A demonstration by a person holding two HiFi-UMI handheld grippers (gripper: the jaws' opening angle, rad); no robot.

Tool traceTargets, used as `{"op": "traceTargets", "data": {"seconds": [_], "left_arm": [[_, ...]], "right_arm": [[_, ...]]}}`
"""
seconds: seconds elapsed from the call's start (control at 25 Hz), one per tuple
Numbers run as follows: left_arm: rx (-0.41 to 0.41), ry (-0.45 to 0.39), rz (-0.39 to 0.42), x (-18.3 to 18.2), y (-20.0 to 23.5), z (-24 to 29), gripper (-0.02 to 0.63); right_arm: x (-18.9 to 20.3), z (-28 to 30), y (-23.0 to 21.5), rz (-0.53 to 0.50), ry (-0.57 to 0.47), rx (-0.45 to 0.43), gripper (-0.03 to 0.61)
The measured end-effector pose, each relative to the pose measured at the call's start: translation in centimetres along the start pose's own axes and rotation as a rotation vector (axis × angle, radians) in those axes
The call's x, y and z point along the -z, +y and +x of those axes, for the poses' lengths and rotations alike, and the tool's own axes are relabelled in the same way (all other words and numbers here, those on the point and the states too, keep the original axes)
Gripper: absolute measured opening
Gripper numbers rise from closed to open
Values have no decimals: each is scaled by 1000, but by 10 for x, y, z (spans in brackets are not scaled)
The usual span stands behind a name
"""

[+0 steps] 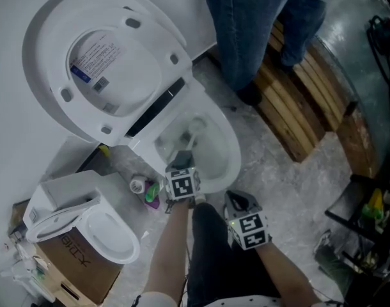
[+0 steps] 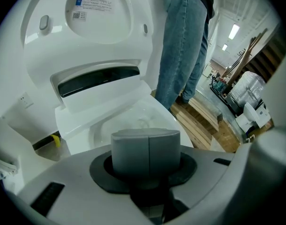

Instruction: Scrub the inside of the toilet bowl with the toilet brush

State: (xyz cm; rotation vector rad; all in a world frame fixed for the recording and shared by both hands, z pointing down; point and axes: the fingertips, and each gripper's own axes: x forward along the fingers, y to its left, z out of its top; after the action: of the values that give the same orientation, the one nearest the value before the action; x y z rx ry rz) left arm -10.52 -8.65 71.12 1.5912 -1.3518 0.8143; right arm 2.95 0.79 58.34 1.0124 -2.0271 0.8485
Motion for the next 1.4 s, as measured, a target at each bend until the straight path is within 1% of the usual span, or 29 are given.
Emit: {"op": "traceTargets", "data": {"seconds": [0.2,0.4,0.56,0.76,0.96,1.16,1.28,1.4], "left_arm": [[-12,11,-27,-2,14,1,152],[-32,-3,-25,-8,25,-1,152],[-51,-5,-53,-8,36,-5,152],[-63,-18,-50,-13,46,-8,152],[-71,-20,-68,-8,47,-9,152],[-68,-41,-60,-13,48,-10,152],[-67,-29,-58,-8,45,-7,152],[-65,-1,-77,5,44,-2,152]], "right_arm": [[-3,3,4,-6,-1,-6,6],[-4,4,5,-1,-3,-3,6],[-5,4,5,-8,-3,-9,6],[-6,7,10,-3,-7,-14,6],[-7,7,10,-19,1,-21,6],[-9,9,10,-17,-2,-25,6],[-5,9,9,-25,5,-24,6],[-2,10,8,-23,11,-24,6]]}}
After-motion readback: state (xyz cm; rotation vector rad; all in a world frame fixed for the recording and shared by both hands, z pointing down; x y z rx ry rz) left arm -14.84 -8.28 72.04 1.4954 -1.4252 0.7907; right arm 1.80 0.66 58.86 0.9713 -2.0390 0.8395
